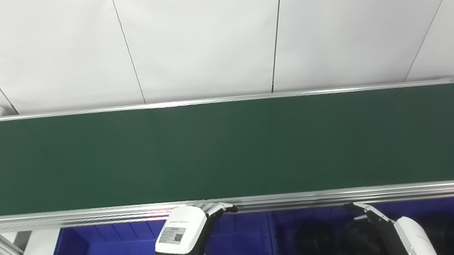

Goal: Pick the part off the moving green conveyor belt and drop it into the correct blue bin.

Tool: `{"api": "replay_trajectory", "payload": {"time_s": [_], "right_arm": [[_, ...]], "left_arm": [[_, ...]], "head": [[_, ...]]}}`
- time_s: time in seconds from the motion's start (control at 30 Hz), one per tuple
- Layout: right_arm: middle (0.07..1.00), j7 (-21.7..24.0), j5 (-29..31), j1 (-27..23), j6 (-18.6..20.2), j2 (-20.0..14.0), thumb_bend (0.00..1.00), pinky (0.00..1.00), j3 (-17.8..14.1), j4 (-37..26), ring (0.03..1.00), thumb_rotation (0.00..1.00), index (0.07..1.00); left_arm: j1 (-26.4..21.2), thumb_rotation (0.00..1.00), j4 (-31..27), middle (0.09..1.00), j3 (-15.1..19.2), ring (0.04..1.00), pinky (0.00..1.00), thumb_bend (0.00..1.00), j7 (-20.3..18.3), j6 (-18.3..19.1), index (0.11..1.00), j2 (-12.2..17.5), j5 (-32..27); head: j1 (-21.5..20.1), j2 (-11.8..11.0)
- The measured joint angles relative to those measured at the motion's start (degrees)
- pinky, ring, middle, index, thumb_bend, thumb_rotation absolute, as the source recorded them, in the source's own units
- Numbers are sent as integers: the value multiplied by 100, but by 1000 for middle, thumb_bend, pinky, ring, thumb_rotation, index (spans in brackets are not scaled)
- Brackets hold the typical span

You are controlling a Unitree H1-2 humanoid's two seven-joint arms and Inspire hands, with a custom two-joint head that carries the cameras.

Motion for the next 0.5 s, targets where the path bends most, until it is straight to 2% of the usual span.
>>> {"api": "replay_trajectory", "payload": {"time_s": [0.2,0.33,0.43,0.5], "right_arm": [[643,0,43,8,0,0,747,592,0,-1,636,299,789],[642,-1,29,16,0,3,747,587,10,-12,633,305,788],[646,-1,-9,27,1,12,748,589,17,-17,637,302,791],[648,-1,-19,33,1,23,749,590,17,-30,638,303,792]], "left_arm": [[59,296,14,781,187,784,811,804,23,-1,767,-144,-521],[133,392,81,798,547,770,719,827,11,-55,808,-304,-1492],[143,392,139,793,763,772,717,834,-1,-55,810,-341,-2065],[149,394,142,792,817,772,717,836,-16,-54,811,-335,-2225]], "head": [[-18,-44],[-97,-53],[-105,-53],[-114,-53]]}}
